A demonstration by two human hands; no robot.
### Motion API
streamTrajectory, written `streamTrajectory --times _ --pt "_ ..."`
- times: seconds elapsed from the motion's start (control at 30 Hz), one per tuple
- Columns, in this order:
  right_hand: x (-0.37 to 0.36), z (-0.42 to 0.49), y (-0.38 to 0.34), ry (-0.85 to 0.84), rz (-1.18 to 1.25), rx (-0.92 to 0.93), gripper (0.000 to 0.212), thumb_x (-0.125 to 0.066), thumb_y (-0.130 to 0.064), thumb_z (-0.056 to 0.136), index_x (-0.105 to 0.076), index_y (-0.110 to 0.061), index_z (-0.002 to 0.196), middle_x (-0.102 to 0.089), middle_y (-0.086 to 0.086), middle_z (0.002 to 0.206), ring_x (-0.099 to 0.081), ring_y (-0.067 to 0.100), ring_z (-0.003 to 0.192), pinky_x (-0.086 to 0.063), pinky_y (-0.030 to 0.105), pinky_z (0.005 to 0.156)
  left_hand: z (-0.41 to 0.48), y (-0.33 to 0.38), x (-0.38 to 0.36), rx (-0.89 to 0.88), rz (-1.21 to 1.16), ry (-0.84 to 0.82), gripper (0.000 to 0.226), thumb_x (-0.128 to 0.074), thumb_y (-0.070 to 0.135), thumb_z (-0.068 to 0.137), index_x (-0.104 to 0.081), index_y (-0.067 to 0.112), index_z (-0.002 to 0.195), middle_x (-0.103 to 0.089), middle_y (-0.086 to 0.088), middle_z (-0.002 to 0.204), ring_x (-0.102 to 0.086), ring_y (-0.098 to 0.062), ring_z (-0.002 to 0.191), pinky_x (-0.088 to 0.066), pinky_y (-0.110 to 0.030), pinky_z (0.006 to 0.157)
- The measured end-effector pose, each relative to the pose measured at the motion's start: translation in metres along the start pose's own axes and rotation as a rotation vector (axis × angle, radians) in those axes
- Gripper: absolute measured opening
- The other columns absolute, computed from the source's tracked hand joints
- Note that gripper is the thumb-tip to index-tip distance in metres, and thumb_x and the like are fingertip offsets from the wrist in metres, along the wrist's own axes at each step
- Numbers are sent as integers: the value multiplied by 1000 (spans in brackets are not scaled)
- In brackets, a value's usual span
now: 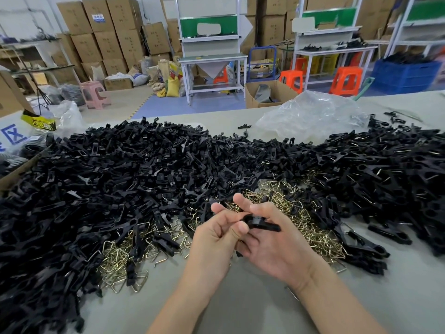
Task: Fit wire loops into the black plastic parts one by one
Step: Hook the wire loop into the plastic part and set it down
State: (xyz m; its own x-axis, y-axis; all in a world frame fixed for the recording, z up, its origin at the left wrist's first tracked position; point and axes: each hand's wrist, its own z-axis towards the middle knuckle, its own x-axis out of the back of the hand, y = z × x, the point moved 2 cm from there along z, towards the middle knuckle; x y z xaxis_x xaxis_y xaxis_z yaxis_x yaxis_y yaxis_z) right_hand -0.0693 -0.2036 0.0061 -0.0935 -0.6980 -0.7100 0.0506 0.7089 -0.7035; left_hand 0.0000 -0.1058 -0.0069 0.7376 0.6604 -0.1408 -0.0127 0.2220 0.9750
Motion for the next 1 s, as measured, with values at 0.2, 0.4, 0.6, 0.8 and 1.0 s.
streamTrajectory --times 0.2,0.4,0.6,0.8,1.0 --pt "-4 -4 3 6 8 33 28 -87 -30 64 -77 -32 90 -65 7 138 -57 17 109 -35 30 81 -3 5 1 -60 19 -86 21 -61 19 88 -67 0 95 -72 -7 71 -68 -14 65 -53 -22 61" --pt "-5 -4 4 39 46 40 23 -82 -31 72 -79 -31 94 -65 9 137 -64 18 112 -49 26 84 -2 4 -1 -52 -3 -64 18 -60 20 90 -72 9 98 -72 -9 77 -64 -17 67 -53 -25 61" --pt "-4 8 1 173 -144 148 31 -65 -34 86 -75 -32 116 -68 7 131 -58 23 101 -52 35 82 8 0 7 -5 -48 117 32 -58 25 89 -68 8 114 -70 -6 75 -62 -12 63 -52 -23 54" --pt "0 5 -2 267 -638 354 25 -71 -23 92 -69 -26 116 -76 2 105 -73 17 93 -62 32 78 9 -1 20 -7 -6 229 21 -58 25 97 -73 26 110 -66 -2 67 -57 -12 58 -48 -21 50" --pt "4 2 -69 454 -538 638 40 -67 -23 95 -58 4 122 -71 10 100 -71 0 95 -54 16 85 2 0 17 -17 116 224 22 -47 28 105 -65 28 118 -70 -4 79 -58 -11 62 -48 -19 50"
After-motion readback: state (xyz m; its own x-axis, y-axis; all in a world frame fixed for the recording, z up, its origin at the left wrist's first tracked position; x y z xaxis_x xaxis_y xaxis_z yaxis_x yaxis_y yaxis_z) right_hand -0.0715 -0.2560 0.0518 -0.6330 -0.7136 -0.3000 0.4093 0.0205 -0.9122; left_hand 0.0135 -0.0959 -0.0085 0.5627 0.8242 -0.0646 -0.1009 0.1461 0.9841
